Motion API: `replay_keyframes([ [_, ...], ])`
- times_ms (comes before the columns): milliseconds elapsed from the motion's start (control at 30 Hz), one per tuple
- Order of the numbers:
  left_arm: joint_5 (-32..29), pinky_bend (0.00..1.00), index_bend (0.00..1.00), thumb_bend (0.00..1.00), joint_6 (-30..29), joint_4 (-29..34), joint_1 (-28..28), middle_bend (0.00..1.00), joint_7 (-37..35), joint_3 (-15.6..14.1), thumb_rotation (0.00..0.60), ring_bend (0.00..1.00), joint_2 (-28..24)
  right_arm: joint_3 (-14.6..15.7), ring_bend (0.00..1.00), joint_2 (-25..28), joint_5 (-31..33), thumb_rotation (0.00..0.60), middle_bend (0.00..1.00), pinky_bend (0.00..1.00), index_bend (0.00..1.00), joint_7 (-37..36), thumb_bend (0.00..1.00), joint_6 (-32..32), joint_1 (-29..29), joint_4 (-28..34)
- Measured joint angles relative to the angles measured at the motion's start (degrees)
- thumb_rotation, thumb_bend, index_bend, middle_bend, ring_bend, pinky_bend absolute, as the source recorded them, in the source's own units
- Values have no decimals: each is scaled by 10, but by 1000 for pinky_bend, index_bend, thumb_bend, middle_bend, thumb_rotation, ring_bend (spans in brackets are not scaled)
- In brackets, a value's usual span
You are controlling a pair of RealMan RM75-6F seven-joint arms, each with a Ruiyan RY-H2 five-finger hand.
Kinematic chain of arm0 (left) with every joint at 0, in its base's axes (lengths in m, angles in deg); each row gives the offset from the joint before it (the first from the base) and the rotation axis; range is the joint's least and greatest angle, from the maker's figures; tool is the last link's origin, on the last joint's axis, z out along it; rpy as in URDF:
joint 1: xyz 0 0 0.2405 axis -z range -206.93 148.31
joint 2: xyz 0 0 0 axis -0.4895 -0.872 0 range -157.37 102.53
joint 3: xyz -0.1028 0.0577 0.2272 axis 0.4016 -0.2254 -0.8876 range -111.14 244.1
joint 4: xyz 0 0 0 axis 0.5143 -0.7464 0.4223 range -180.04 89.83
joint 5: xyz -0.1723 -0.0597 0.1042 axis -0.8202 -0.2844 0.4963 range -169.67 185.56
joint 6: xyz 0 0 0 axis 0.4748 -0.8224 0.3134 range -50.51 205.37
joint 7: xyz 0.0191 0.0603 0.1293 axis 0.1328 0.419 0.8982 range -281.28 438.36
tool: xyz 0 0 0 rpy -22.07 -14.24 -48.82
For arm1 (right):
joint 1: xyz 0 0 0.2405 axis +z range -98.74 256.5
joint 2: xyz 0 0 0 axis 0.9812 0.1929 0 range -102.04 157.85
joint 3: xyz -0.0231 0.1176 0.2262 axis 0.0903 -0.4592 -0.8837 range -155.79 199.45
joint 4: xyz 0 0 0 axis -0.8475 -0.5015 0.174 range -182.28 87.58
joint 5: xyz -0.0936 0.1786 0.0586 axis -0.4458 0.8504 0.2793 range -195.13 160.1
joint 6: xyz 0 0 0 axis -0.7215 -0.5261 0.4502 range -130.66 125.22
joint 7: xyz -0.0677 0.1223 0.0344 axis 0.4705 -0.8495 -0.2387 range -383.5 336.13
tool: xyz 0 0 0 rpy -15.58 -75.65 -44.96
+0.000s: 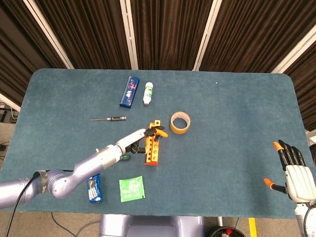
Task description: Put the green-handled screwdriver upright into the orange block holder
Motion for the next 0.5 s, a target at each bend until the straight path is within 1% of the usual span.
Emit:
replay_keyframes([
  [267, 6, 64, 206, 1000, -2, 10, -4, 0, -4, 2, 600, 0, -5, 0, 0, 0, -1, 600, 0, 0, 0, -1, 64, 0, 0, 0],
  [500, 11, 61, 210, 1000, -16, 19, -15, 0, -15, 13, 600, 0, -14, 0, 0, 0, -2, 600, 0, 0, 0, 0, 64, -1, 0, -1],
])
